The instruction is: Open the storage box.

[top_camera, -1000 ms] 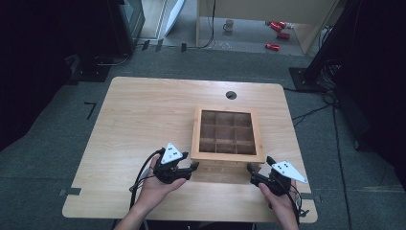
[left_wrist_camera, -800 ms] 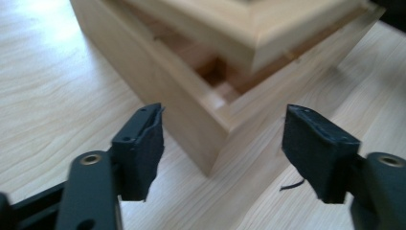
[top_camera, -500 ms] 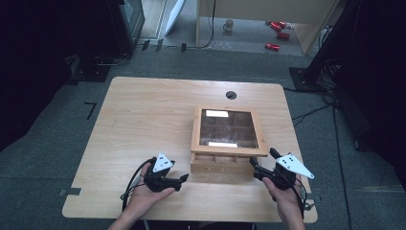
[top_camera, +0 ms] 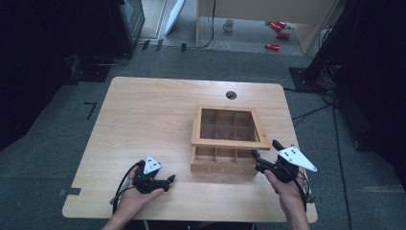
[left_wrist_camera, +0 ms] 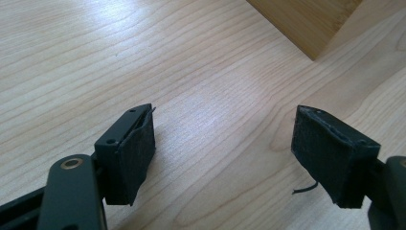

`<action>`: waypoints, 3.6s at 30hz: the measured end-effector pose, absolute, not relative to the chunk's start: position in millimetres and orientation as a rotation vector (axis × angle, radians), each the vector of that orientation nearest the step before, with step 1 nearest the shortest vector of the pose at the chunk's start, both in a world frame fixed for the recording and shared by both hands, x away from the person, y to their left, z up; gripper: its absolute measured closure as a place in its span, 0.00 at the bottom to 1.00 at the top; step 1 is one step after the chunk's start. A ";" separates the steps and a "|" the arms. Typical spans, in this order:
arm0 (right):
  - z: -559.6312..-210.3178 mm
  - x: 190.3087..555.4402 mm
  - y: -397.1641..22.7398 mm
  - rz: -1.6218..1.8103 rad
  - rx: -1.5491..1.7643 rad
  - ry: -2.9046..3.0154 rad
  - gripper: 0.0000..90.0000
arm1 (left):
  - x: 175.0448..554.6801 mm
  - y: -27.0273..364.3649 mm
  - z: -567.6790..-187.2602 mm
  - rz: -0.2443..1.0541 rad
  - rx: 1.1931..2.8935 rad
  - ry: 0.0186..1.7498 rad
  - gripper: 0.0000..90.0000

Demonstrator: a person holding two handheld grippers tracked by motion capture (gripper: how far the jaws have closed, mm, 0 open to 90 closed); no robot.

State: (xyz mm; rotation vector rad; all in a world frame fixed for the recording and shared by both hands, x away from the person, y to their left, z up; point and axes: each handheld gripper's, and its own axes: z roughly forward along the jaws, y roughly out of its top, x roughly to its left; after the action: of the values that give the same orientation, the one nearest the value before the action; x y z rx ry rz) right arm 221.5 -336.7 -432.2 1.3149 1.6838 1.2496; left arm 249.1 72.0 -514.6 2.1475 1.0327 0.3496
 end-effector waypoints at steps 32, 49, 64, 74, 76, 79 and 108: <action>-387.6 272.1 -344.6 1.230 1.209 1.674 0.26 | 246.2 66.9 -518.4 0.419 2.152 1.014 0.23; -382.2 291.7 -347.9 1.304 1.158 1.703 0.47 | 246.3 67.1 -518.4 0.415 2.149 1.017 0.23; -374.4 317.5 -352.9 1.322 1.134 1.673 0.57 | 246.6 67.8 -518.3 0.411 2.150 1.016 0.23; -355.5 354.5 -359.6 1.320 1.134 1.620 0.73 | 247.4 68.2 -518.3 0.401 2.144 1.018 0.23; -354.4 359.1 -359.2 1.314 1.139 1.618 0.73 | 247.3 67.9 -518.3 0.401 2.142 1.020 0.23; -350.0 370.2 -358.2 1.297 1.165 1.621 0.73 | 247.2 67.2 -518.4 0.404 2.144 1.020 0.23; -342.1 446.2 -358.1 1.281 1.389 1.592 0.74 | 248.1 69.1 -518.4 0.385 2.129 1.024 0.23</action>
State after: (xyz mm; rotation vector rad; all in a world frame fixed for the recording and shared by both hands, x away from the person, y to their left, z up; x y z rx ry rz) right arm 446.2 -358.1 -342.1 1.3886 1.5918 1.2808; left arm 248.1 69.1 -518.4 2.1287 1.0244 0.3853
